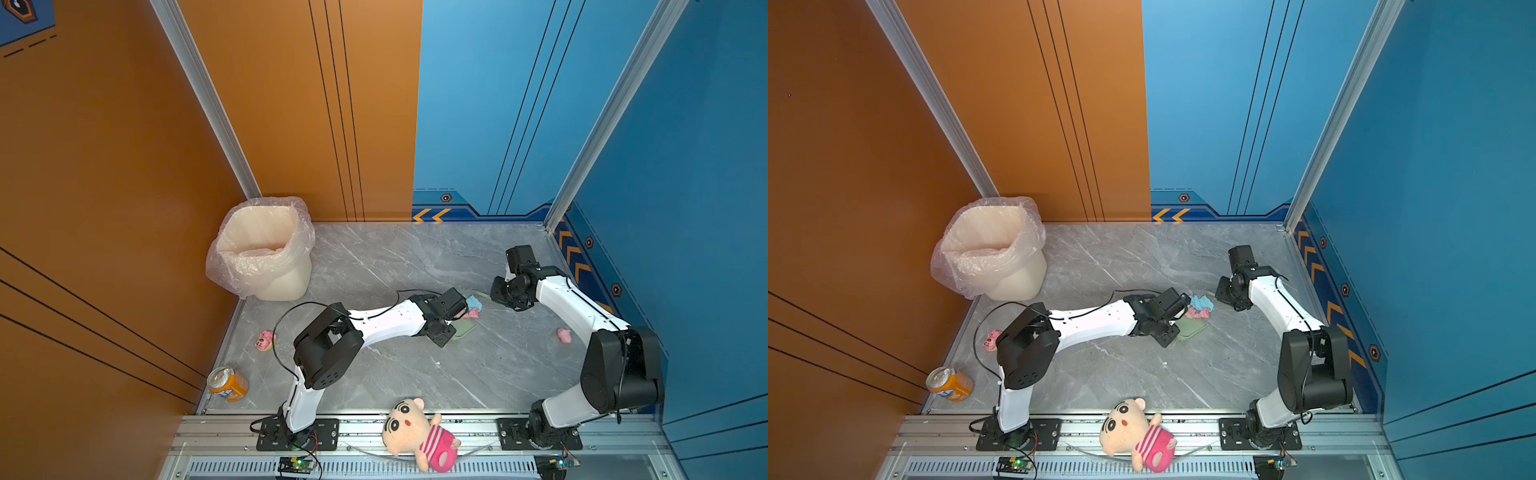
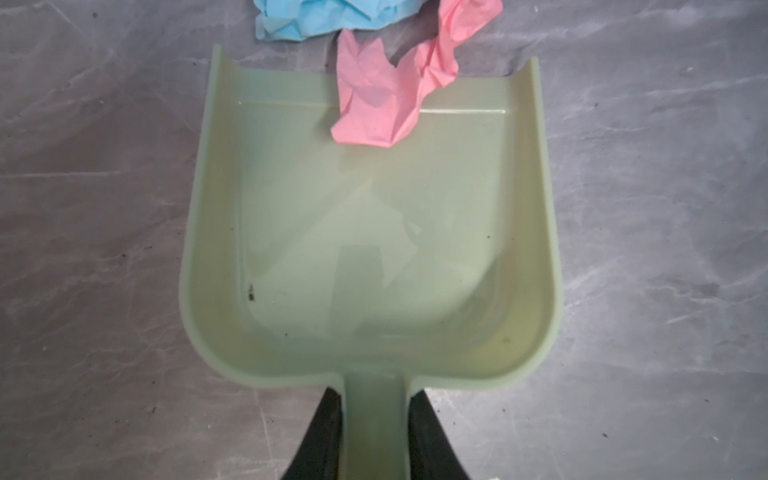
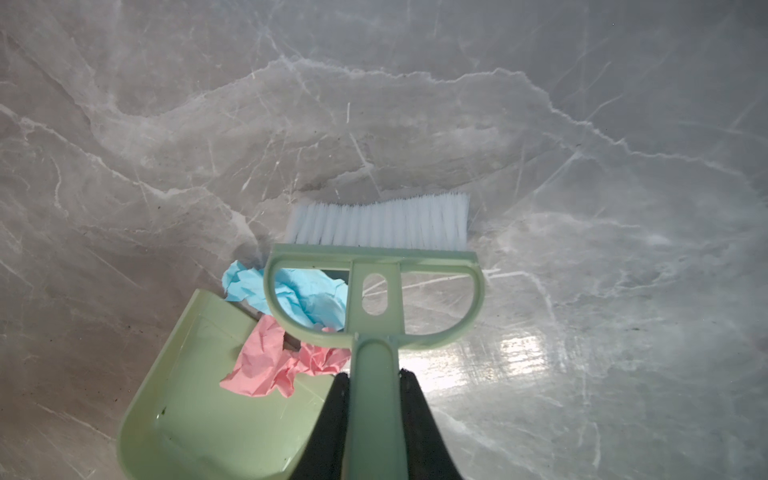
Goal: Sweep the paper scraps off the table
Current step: 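Sweep the scraps into the dustpan held by the left gripper with the right brush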
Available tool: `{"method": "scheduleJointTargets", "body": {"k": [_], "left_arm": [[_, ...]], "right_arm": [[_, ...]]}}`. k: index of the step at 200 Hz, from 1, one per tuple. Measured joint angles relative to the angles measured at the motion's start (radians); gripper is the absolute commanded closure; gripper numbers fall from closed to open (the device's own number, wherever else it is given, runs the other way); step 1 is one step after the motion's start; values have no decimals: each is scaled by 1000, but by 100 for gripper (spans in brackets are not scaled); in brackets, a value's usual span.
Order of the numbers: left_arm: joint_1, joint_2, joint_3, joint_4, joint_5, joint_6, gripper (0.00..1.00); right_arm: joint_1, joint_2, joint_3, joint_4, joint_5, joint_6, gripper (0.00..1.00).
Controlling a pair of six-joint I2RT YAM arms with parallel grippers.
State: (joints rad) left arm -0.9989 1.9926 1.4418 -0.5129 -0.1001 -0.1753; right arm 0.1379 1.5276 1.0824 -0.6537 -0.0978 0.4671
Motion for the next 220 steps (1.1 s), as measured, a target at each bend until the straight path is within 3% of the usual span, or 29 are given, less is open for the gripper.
{"method": "scheduleJointTargets", "body": {"k": [116,220], "left_arm": [[3,4,1,0,0,0,86],[4,4,-20,63,0,-5,87]], "right_arm": [[158,-43,-30,-87,-117,-84,100],[128,-62,-11,-114,-131,-97,100]]}}
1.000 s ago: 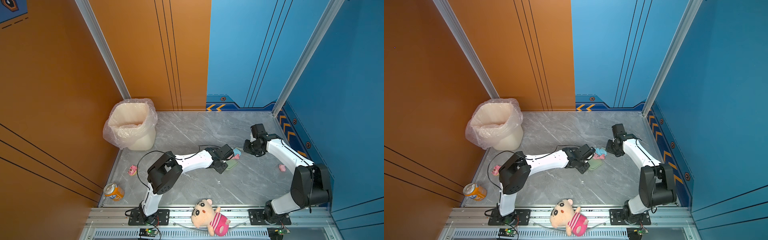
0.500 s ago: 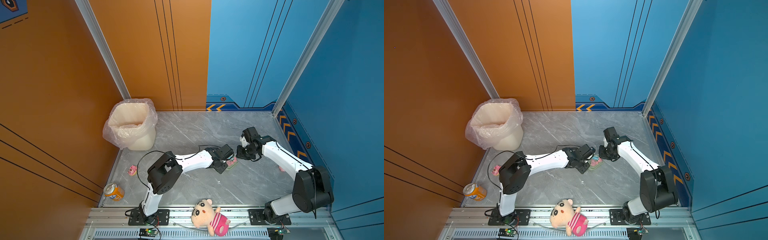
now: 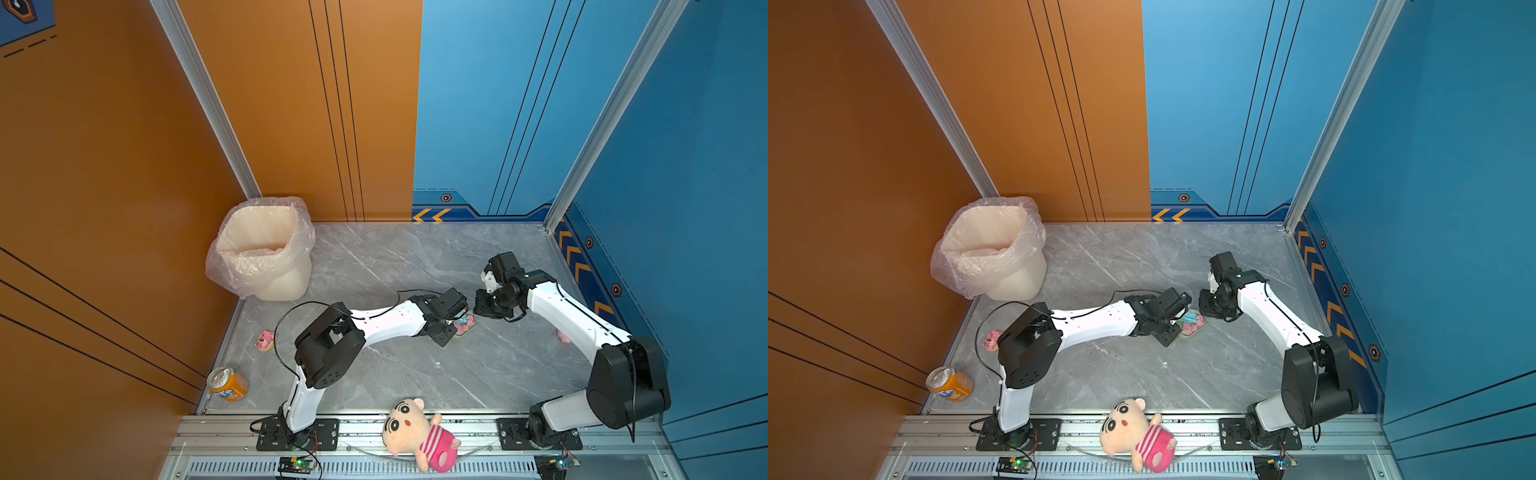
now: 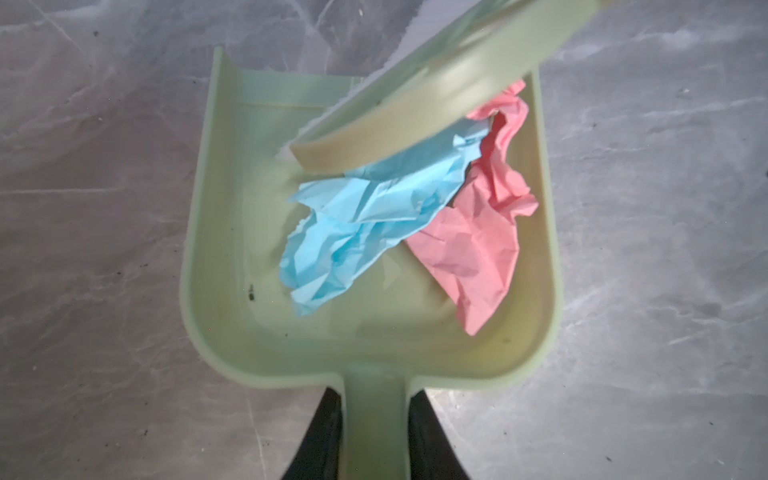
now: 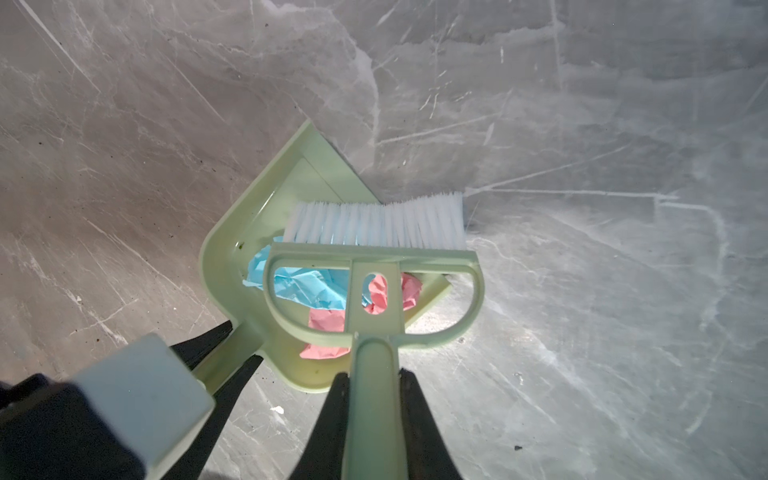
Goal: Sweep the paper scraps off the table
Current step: 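Sweep the scraps into the dustpan held by the left gripper with the right brush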
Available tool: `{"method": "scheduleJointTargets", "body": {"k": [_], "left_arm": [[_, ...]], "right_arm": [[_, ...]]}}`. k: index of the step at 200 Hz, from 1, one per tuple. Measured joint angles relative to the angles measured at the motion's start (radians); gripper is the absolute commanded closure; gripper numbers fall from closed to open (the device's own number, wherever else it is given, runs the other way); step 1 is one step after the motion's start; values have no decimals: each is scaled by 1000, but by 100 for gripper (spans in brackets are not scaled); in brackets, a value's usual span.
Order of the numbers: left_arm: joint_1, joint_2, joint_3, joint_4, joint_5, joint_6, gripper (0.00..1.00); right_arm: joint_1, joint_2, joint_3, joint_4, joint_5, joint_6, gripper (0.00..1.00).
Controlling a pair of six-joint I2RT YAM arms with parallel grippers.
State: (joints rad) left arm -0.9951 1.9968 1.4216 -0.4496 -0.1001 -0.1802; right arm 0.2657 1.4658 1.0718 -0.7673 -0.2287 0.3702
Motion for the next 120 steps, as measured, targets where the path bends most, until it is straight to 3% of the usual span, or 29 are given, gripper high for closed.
{"method": "scheduleJointTargets", "body": {"k": [120], "left_arm": [[20,-31,-109,144,-13,-7,86]], "right_arm": [[-189,-150,33,13,-11,99,100]]}}
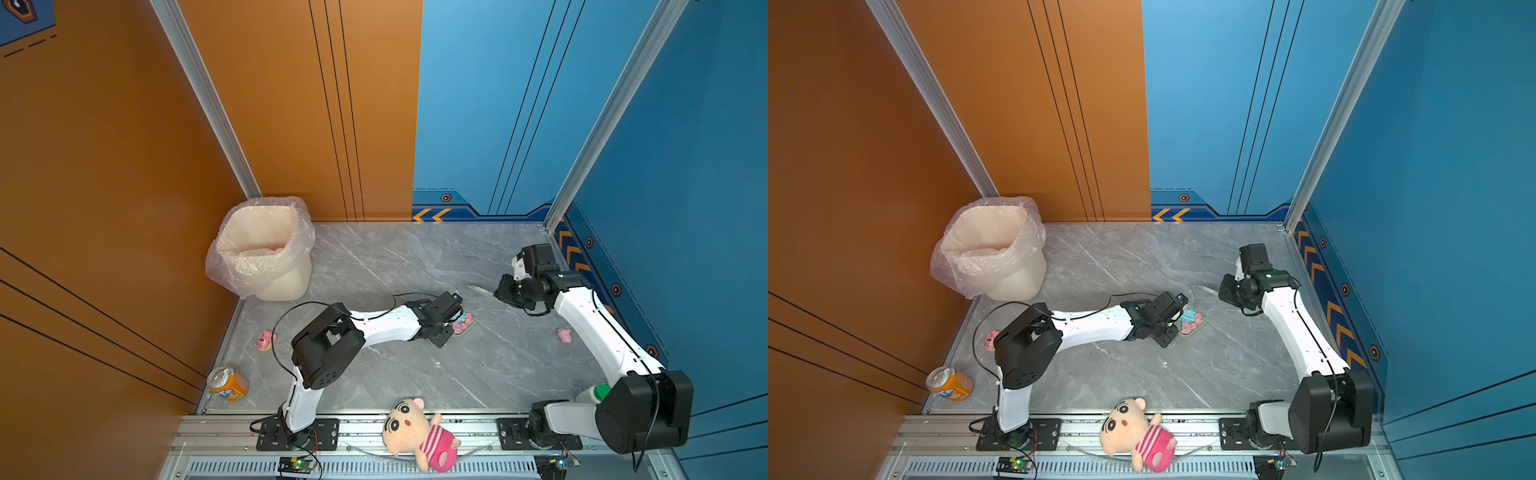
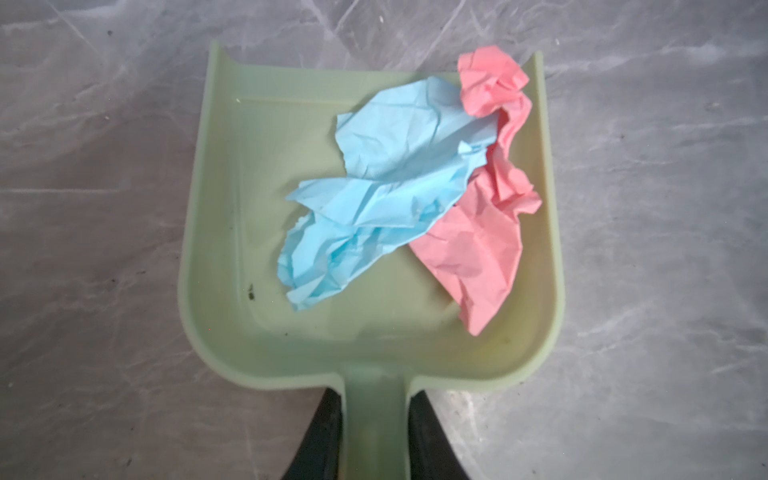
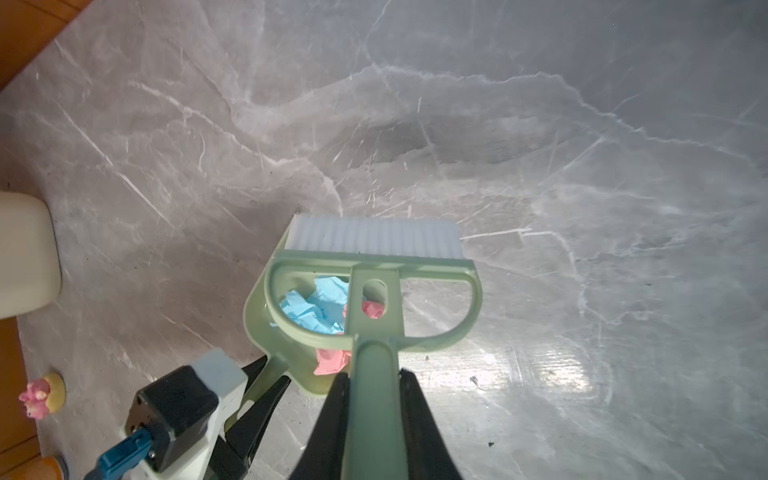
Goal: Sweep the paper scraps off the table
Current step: 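Sweep the scraps into the dustpan held by the left gripper with the right brush, then carry the loaded dustpan to the bin with the left gripper while the right withdraws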
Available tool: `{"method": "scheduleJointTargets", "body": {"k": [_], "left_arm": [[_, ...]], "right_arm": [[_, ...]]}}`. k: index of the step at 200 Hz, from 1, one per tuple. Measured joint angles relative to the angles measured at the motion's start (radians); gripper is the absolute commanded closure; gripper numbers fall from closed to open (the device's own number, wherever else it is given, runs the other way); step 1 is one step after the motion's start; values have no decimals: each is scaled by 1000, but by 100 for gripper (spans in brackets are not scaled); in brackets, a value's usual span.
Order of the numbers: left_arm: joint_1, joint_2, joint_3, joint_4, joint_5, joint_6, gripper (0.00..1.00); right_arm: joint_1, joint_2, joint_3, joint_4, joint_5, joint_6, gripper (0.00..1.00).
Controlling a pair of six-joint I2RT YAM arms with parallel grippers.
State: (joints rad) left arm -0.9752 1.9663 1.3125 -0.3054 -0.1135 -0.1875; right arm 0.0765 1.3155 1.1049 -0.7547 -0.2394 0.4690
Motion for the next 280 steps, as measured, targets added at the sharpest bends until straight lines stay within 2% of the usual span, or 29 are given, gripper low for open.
{"method": "scheduleJointTargets", "body": {"k": [58,115,203,280], "left_arm": [[30,-80,0,-26,-10,0,86],[60,-198,23,-104,-29,6,85],[163,-424,27,-221,-76,16,83],[304,-629,-21,-310,-97,34,81]], "right_arm": [[-81,-58,-1,67,-101,52,100],[-111,-72,-15,79,-129,56,100],[-107,-72,-20,79,-135,72,100],[-26,-39,-10,83,-127,90,100]]}}
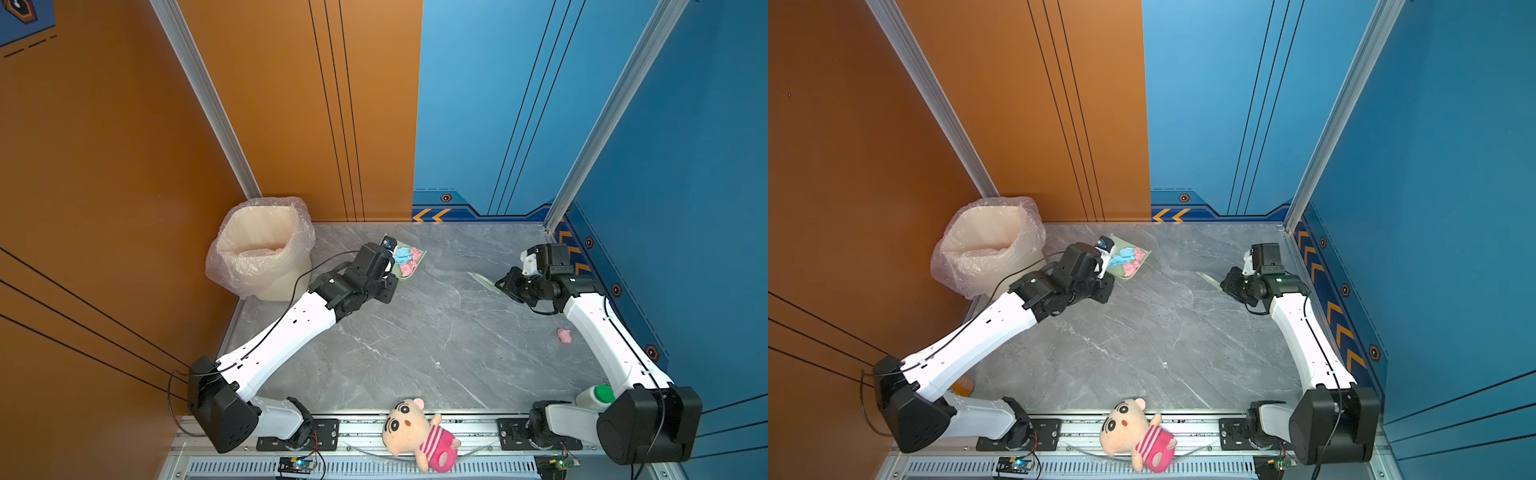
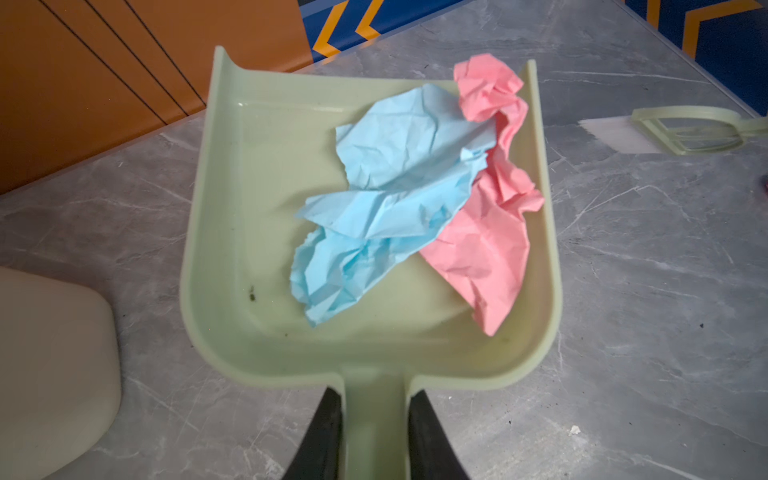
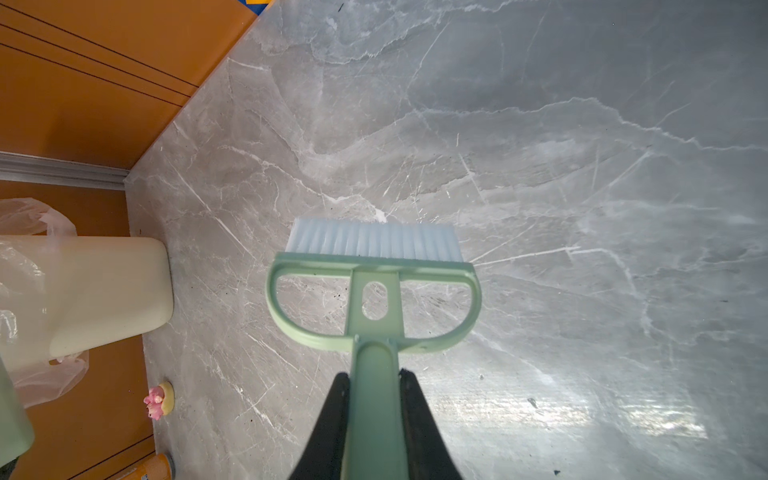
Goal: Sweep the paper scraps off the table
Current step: 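Carry the loaded dustpan to the bin with the left gripper while the right withdraws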
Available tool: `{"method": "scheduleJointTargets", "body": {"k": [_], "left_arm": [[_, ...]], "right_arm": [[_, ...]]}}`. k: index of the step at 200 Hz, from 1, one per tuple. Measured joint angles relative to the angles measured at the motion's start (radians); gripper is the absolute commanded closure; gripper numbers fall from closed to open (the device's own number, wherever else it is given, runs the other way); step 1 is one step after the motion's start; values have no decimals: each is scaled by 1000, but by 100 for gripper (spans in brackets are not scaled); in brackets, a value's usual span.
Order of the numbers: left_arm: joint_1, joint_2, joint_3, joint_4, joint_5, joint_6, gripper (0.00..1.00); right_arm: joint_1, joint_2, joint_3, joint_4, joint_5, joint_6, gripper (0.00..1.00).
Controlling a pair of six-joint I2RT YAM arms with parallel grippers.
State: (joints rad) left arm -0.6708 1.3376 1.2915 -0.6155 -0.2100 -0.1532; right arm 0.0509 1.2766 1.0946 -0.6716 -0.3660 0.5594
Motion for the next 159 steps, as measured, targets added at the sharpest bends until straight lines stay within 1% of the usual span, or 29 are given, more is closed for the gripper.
{"method": "scheduleJointTargets", "body": {"k": [54,92,134,159], "left_arm": [[78,-87,-4,-47,0,0,81],[143,-109,9,-90,1,9,81],[235,-117,68,-123,10,26,81],[305,-128,96,-134,48,26,81]], "right_arm": [[65,50,32,0,3,0,100],[93,88,53,2,3,0,100],[111,122,69,6,2,-1,100],[114,150,80,16,-1,-1,100]]}}
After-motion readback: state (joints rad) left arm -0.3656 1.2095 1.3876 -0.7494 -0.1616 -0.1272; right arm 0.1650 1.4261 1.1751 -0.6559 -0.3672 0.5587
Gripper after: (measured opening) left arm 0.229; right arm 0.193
